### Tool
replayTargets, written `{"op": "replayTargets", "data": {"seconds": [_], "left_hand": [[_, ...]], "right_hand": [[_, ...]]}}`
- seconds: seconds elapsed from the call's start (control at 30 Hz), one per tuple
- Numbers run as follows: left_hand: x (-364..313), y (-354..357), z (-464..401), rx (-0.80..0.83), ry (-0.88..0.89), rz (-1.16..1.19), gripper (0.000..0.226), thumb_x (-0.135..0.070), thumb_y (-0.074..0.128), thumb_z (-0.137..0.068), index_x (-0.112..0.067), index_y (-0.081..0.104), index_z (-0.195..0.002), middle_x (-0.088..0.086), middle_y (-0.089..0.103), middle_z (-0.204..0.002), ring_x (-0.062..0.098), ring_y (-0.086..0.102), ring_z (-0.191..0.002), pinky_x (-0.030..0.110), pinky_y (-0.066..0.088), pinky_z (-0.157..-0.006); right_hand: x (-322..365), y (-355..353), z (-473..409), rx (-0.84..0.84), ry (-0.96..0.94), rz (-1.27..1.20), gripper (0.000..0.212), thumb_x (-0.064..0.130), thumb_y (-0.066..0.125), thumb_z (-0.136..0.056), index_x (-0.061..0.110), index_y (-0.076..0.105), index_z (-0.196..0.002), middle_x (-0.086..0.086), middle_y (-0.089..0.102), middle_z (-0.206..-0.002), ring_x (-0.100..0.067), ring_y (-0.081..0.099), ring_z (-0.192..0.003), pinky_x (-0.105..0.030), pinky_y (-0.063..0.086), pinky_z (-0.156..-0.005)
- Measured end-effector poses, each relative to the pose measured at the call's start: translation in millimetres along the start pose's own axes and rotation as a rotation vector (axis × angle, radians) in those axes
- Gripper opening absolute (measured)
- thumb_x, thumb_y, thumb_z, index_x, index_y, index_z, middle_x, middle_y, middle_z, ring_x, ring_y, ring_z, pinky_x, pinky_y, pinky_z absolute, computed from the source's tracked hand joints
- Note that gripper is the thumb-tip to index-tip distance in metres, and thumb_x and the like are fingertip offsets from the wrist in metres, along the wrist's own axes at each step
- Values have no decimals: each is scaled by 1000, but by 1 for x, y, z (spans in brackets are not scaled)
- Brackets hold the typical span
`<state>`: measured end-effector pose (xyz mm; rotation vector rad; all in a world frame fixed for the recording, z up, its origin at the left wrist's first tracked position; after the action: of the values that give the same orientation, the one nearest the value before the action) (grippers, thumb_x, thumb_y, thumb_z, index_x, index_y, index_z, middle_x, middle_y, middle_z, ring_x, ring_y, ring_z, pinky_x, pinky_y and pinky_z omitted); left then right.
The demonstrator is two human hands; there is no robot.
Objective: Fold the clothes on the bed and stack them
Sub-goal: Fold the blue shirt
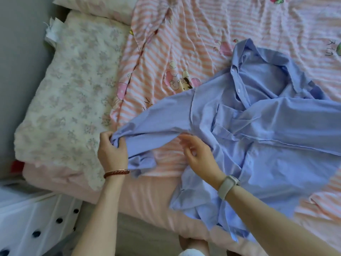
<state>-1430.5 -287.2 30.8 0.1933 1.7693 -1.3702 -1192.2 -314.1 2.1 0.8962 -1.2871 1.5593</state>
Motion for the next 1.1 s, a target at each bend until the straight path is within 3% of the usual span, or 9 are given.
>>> {"op": "replayTargets", "data": {"seconds": [0.07, 0.17, 0.23, 0.43, 0.57, 0.63, 0.77, 0.97, 1.1], "left_hand": [[-29, -16, 4, -53, 313, -16, 16, -8, 55, -80, 4, 52, -91, 23, 56, -80, 29, 49, -76, 29, 32, -62], [-40, 15, 52, 480, 662, -44, 24, -27, 53, -81, -13, 53, -100, 6, 60, -88, 15, 52, -81, 24, 42, -69], [-20, 33, 82, 798, 560, -40, 31, -36, 49, -78, -16, 62, -98, 0, 65, -92, 8, 56, -86, 26, 45, -74], [27, 41, 66, 591, 211, -13, 27, -25, 49, -87, -10, 66, -101, 1, 64, -102, 15, 59, -96, 25, 45, -86], [53, 71, 63, 730, 30, -233, 37, -20, 56, -89, -14, 51, -125, 3, 53, -125, 22, 46, -120, 32, 36, -99], [75, 80, 76, 852, -158, -212, 41, -24, 59, -86, -18, 48, -126, 1, 54, -126, 23, 49, -119, 37, 40, -99], [97, 75, 119, 865, -447, 75, 39, -33, 66, -76, -23, 51, -111, -15, 61, -105, 9, 58, -102, 30, 44, -90], [74, 79, 125, 924, -552, 251, 18, -10, 53, -93, -11, 53, -75, -3, 55, -64, 14, 50, -65, 13, 40, -55], [50, 58, 111, 727, -753, 802, 18, -13, 46, -95, -3, 61, -94, 10, 70, -84, 24, 66, -81, 29, 54, -74]], "right_hand": [[16, 9, -12, 13, 109, -216, 20, 5, 47, -92, 14, 61, -102, -2, 64, -85, -8, 60, -73, -21, 49, -74], [10, 15, -29, -36, 372, -549, 17, 20, 48, -97, 13, 59, -108, -7, 66, -91, -17, 64, -80, -30, 53, -76], [-3, 18, -34, -3, 481, -516, 29, 40, 56, -89, 17, 62, -104, -7, 67, -97, -21, 64, -90, -37, 52, -79], [-43, 33, -14, 84, 637, -163, 6, 3, 55, -85, 9, 53, -83, -9, 55, -79, -23, 53, -79, -44, 51, -73], [-54, 35, 6, 33, 646, -118, 23, 5, 49, -88, 14, 44, -67, -1, 44, -64, -14, 41, -63, -22, 36, -54], [-57, 28, 12, -29, 633, -143, 25, 8, 45, -90, 14, 42, -67, -2, 41, -64, -16, 39, -63, -27, 36, -58], [-53, 19, 22, -14, 552, -171, 11, 13, 48, -94, 15, 54, -86, 0, 56, -79, -16, 52, -79, -35, 47, -78], [-50, 34, 40, 166, 575, -203, 15, 21, 53, -94, 12, 52, -106, 2, 57, -86, -7, 53, -76, -14, 45, -64], [-42, 38, 50, 148, 582, -377, 13, 22, 57, -92, 15, 57, -104, 6, 63, -91, -2, 59, -81, -9, 48, -67]]}}
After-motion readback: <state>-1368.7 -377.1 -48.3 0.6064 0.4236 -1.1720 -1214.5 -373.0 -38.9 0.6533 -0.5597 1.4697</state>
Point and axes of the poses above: each hand's wrist, its own z-axis away from the middle knuckle, its own y-axis out of the palm, x = y × z, the point moved 6 cm from there along -z, towards the middle knuckle
